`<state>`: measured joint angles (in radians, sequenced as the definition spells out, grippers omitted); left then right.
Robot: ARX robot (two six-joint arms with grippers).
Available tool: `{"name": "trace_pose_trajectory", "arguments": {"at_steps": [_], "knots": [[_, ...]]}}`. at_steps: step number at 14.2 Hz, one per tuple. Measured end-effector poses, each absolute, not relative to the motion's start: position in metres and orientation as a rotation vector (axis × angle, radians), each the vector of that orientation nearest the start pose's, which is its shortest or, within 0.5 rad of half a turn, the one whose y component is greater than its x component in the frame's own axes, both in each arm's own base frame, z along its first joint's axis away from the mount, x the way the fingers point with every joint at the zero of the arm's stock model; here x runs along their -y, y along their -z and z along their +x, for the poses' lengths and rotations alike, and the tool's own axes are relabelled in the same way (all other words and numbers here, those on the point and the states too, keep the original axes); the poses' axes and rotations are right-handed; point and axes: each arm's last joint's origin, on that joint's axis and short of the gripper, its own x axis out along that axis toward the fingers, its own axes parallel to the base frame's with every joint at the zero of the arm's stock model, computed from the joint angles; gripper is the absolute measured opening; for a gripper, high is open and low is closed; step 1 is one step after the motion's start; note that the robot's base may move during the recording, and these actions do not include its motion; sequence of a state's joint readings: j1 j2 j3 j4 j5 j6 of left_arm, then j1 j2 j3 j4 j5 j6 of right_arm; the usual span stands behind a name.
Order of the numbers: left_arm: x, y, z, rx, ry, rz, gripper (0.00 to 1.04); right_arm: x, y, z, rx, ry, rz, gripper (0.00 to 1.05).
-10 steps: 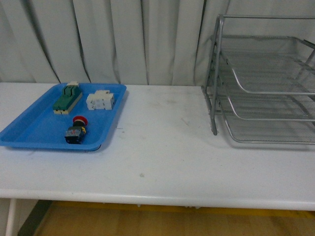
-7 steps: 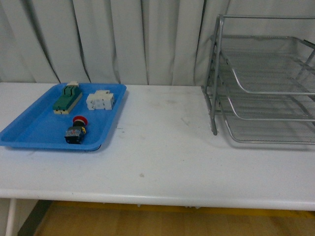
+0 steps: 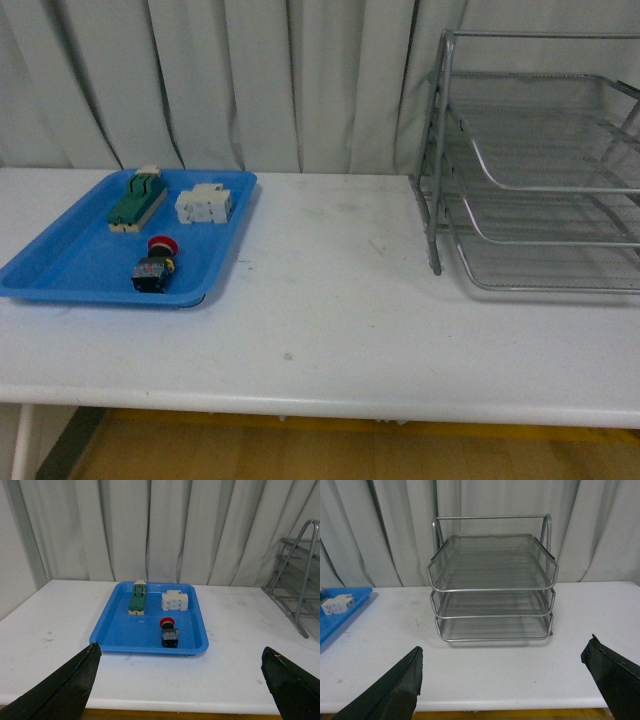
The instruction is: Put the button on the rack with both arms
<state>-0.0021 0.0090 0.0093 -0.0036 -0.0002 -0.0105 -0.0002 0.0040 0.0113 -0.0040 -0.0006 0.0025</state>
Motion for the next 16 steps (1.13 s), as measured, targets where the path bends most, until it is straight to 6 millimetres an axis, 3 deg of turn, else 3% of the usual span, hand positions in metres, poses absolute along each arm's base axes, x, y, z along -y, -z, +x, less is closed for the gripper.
{"name": "trace_pose_trajectory", "arguments": {"at_steps": [12,13,14,16], "knots": [[0.0,-0.166,0.098,-0.003,0.002,-0.01,0.98,0.0,-0.167,0.097,0.003,0.0,0.002,0.98],[0.0,-0.166,0.098,-0.004,0.002,-0.01,0.98,0.002,-0.167,0.101,-0.01,-0.047,0.073,0.98],[0.0,-0.166,0.098,-0.003,0.003,-0.01,0.98,0.011,-0.178,0.11,-0.005,-0.045,0.175,0.98],[0.0,-0.166,0.098,-0.004,0.002,-0.01,0.98,0.04,-0.222,0.138,0.133,-0.028,0.292,0.98]]}}
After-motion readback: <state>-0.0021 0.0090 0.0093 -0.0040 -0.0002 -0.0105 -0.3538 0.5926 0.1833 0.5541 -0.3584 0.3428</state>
